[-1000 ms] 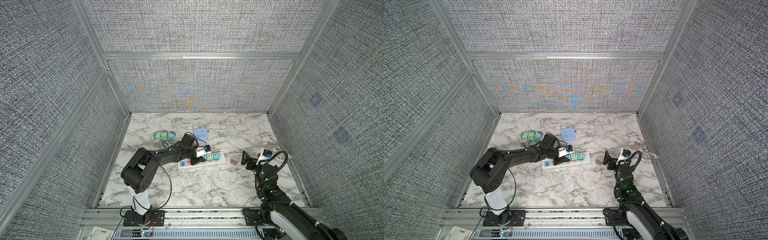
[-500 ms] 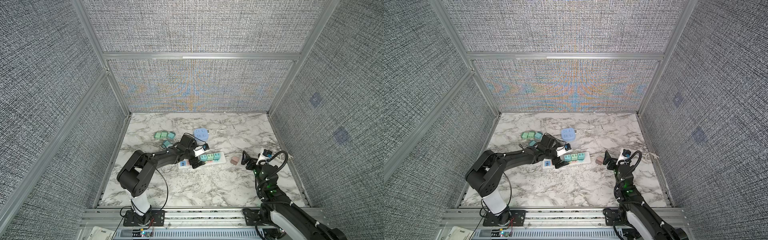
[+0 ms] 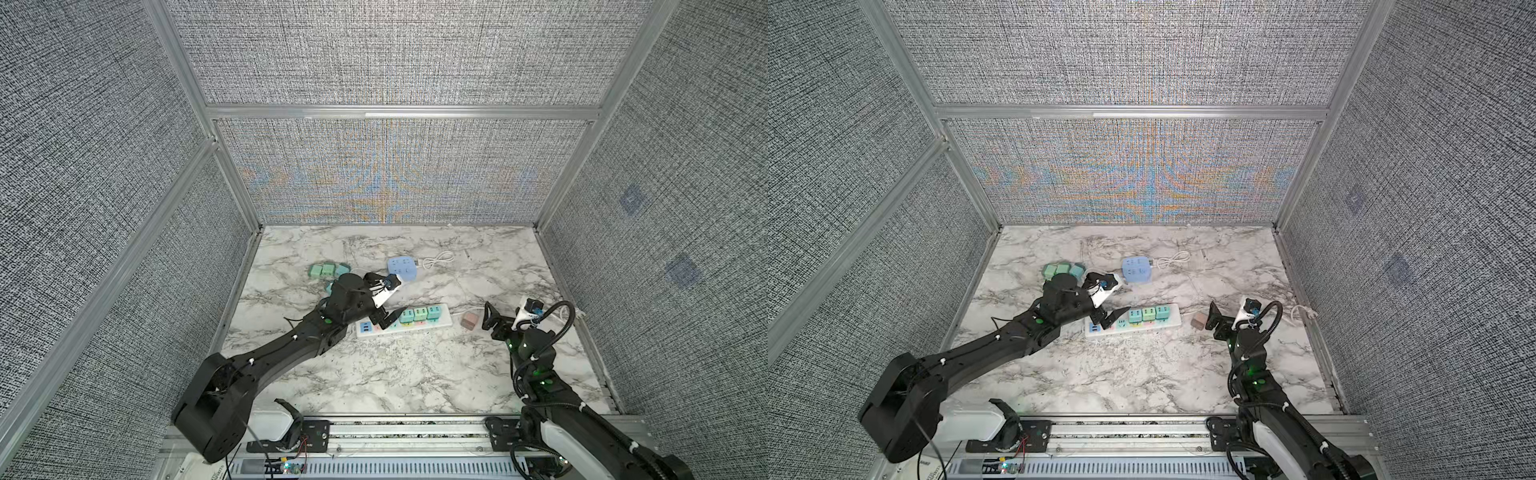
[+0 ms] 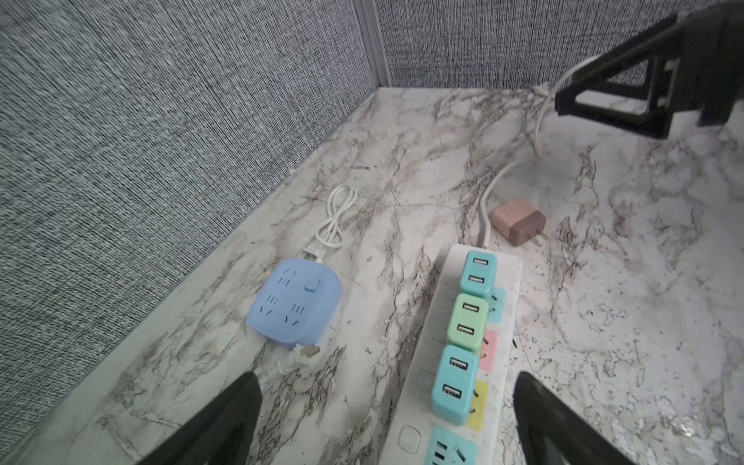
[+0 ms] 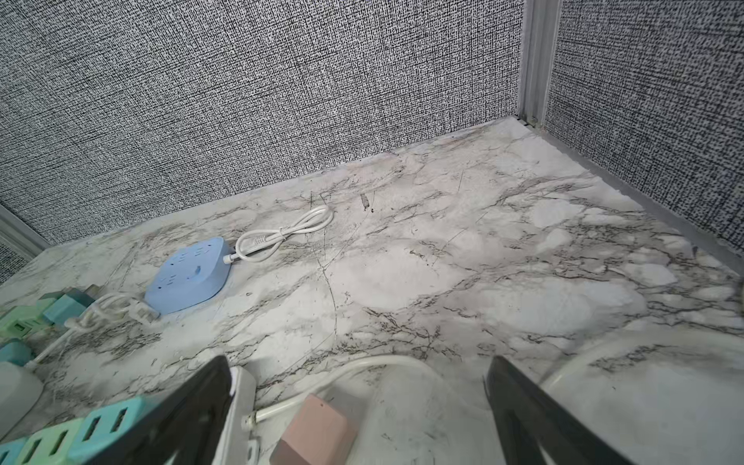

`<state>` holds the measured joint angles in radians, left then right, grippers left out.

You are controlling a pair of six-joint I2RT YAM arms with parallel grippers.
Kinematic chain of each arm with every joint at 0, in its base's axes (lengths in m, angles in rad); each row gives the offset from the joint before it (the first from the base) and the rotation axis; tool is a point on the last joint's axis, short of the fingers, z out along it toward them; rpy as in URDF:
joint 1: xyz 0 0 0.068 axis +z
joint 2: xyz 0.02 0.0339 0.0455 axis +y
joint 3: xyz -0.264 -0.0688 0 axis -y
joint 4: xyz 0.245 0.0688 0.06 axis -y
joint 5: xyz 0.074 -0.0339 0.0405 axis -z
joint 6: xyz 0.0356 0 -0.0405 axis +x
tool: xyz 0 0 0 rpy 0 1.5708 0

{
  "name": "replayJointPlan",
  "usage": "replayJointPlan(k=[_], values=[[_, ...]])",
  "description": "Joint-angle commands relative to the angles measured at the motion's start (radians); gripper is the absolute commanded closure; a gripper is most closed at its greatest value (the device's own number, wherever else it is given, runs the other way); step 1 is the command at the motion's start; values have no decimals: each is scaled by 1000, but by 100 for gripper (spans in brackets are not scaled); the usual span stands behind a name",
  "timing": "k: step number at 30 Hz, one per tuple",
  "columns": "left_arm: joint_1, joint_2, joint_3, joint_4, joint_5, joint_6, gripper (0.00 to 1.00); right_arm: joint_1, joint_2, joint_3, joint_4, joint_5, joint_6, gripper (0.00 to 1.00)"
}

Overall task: Insert plugs into power strip
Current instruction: Pick up the plug from the middle-right of the table.

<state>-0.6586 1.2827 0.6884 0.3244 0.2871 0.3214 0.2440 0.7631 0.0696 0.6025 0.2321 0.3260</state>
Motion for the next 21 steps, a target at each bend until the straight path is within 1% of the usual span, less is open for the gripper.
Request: replayJointPlan(k=[1, 2, 3, 5, 7, 9, 10, 11, 12, 15, 16, 18, 21], values=[[-1, -54, -38, 178, -80, -120, 1, 1, 11, 11, 11, 29, 20, 1], [-2, -68, -40, 207, -108, -162, 1, 0, 13, 16, 7, 43, 26, 1], [-3, -84, -40, 234, -156, -224, 1, 0, 9, 47, -57, 66, 45, 1], [-3, -107, -38, 261, -278, -366, 1, 1, -5, 136, -261, 107, 127, 1], [-3, -120, -46, 285, -395, -495, 1, 1, -18, 217, -406, 95, 161, 0], [-3, -123, -58, 304, -457, -570, 1, 1, -38, 274, -530, 81, 210, 1], [-3, -123, -61, 314, -456, -586, 1, 1, -49, 297, -582, 68, 244, 1], [-3, -122, -54, 308, -435, -576, 1, 1, -52, 314, -620, 59, 275, 0], [-3, -119, -28, 272, -406, -552, 1, 2, -85, 325, -650, 45, 303, 0], [-3, -107, 115, 16, -371, -416, 1, 1, -140, 307, -663, -13, 329, 1], [-3, -103, 144, -45, -430, -434, 1, 1, -159, 300, -670, -23, 331, 0], [-3, -106, 142, -50, -555, -470, 1, 1, -180, 302, -720, -41, 338, 0], [-3, -143, 68, 68, -610, -471, 1, 6, -149, 333, -810, -65, 341, 1]])
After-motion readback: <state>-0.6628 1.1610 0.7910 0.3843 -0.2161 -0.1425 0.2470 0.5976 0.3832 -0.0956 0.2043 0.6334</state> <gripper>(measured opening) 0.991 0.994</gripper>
